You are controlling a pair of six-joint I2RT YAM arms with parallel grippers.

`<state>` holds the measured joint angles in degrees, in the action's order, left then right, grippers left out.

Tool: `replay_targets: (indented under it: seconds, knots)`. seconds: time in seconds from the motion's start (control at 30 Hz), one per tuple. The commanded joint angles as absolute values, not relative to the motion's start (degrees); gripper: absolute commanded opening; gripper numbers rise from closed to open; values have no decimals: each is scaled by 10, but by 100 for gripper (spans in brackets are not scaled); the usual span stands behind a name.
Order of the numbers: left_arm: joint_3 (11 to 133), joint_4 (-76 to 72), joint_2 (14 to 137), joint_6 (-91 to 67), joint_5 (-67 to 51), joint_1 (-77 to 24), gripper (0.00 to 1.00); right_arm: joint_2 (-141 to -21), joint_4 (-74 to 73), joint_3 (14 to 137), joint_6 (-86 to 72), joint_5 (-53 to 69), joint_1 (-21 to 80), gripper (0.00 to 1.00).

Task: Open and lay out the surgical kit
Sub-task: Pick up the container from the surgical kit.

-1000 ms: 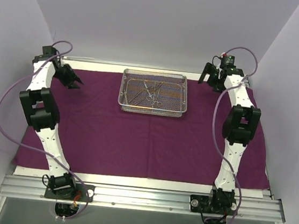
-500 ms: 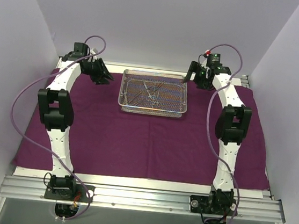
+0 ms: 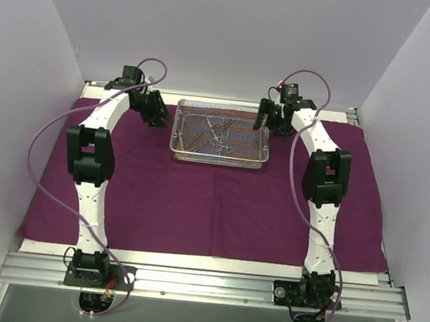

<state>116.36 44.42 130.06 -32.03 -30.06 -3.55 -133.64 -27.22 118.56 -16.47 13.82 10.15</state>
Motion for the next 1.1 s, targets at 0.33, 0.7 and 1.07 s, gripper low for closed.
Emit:
replay_targets:
  seconds: [0.33,0.7,1.07]
  knots:
    - [1223,460,1350,-301,-289,-57,46,-1375,-282,1228,-161,124,106,68]
    - [1243,443,1381,-309,-314,-76,17,-1405,-275,1273,-161,156,112,30]
    - [1236,441,1311,-326,-301,-70,2,-1345,-260,1296,-175,106,151,0]
